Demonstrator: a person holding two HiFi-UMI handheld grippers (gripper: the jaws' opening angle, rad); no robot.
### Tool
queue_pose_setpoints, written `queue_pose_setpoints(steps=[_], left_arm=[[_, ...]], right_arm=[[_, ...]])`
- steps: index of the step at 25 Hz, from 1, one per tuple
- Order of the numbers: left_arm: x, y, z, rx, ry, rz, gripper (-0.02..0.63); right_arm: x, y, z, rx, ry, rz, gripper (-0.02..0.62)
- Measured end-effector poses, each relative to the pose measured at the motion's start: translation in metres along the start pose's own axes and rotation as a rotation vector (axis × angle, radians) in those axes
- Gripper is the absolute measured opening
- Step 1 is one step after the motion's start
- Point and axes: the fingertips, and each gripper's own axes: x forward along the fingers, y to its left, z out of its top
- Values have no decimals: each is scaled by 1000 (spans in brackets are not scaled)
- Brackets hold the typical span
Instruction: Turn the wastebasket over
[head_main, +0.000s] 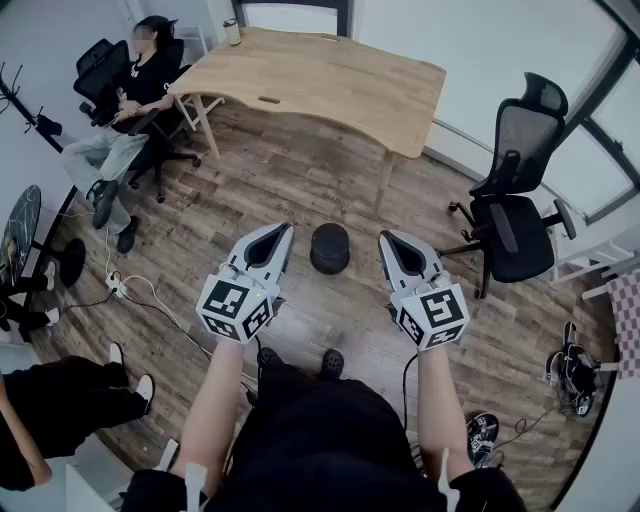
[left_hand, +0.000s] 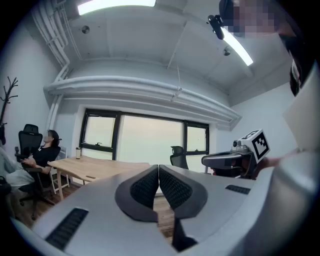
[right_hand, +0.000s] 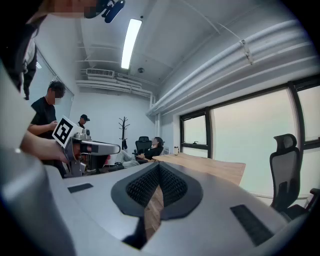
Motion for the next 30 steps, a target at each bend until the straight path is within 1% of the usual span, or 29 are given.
queue_pose_setpoints(steps=[8,13,18,26,30], left_arm=[[13,-11,-1,10,11,-6,18],[15,-14,-1,19,22,3,18],[14,-18,-8,12,45,23,18],[9,-5,-27,-20,83,47,18],[14,11,-39,-46,92,60,18]], right_arm=[[-4,-12,-1,2,-9,9,31],[-7,-18,-1,11,-23,12,31],[-7,-25,-6,86,-43,7,32],[5,-28,-27,113,5,7,32],[18,-33,-36,110,35,5,32]])
